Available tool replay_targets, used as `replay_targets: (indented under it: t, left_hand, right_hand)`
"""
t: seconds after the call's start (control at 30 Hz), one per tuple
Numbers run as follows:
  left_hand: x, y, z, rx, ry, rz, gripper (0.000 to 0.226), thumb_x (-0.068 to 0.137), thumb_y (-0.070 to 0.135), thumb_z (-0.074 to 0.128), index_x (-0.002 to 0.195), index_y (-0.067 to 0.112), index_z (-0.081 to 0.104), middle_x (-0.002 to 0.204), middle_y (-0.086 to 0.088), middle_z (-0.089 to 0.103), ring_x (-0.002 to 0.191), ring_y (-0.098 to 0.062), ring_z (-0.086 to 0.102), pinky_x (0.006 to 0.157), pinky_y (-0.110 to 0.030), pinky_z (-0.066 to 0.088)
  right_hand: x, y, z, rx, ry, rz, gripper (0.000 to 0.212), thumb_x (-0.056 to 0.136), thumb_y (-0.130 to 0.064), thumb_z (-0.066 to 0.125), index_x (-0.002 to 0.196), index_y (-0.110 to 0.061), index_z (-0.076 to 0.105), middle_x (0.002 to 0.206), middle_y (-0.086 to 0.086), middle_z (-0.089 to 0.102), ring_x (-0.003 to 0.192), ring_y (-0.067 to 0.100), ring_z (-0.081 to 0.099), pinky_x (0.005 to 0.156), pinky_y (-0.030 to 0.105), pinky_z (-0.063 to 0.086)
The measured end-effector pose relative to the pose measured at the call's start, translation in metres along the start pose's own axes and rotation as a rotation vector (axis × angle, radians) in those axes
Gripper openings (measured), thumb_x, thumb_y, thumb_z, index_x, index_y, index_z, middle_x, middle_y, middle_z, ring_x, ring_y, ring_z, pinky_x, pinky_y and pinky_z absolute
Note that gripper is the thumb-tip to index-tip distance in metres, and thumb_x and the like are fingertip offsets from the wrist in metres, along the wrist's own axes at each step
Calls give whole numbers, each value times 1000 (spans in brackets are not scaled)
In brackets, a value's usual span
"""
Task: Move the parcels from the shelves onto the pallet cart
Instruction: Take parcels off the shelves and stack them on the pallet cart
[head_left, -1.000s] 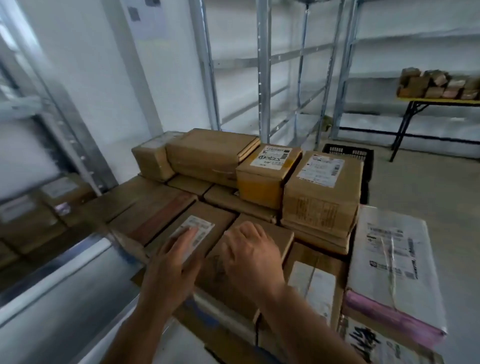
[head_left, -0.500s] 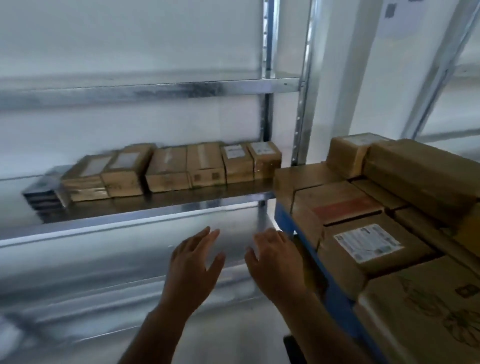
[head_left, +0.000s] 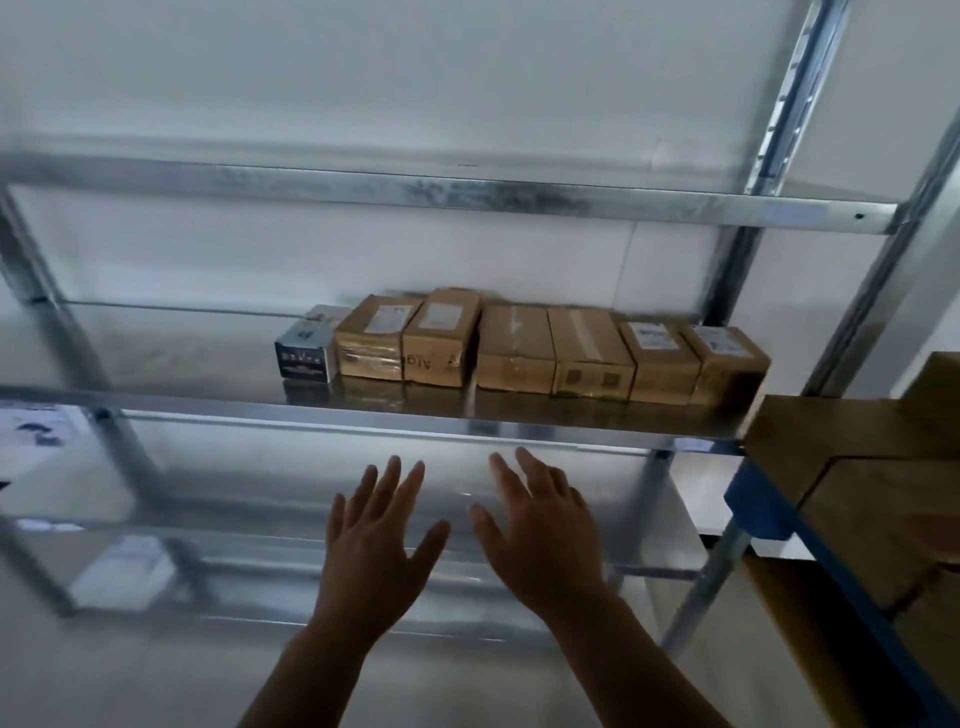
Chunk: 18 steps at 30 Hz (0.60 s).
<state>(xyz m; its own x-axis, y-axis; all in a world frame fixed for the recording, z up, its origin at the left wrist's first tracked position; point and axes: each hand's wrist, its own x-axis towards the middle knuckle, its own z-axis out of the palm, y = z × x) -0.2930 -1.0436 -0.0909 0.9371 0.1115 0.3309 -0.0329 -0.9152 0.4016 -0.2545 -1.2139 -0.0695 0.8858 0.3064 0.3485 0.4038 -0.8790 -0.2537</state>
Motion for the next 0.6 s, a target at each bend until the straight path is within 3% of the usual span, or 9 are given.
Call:
replay_targets:
  t: [0.1,0.4,0.5,0.6]
  left_hand:
    - [4,-42,-9,-22,19,-41,70,80,76,17,137,40,0,150,11,-3,141,-11,-8,116,-40,-1]
    - [6,-132,-33,-63,18,-185,71,85,67,23,144,28,25,149,6,28,142,-16,20,117,-42,10]
    - [14,-159,-34,-69,44,-241,62,88,54,44,143,27,31,146,0,39,139,-16,28,116,-43,16]
    - [27,-188,-33,-64,46,-279,61,89,50,47,143,27,31,146,1,40,138,-16,30,115,-43,20]
  right_hand:
    - [17,-34,24,24,-23,-25,60,94,-57,32,144,-23,37,150,4,37,135,20,34,108,36,29]
    - [67,-111,77,45,-60,-143,53,94,-51,38,134,-18,51,127,4,59,114,18,55,93,31,44]
    - [89,-128,99,42,-76,-162,52,94,-52,38,131,-17,54,121,4,62,108,18,58,89,31,46]
    - [115,-143,124,55,-63,-175,50,93,-52,41,125,-17,59,114,5,66,101,19,61,84,31,48]
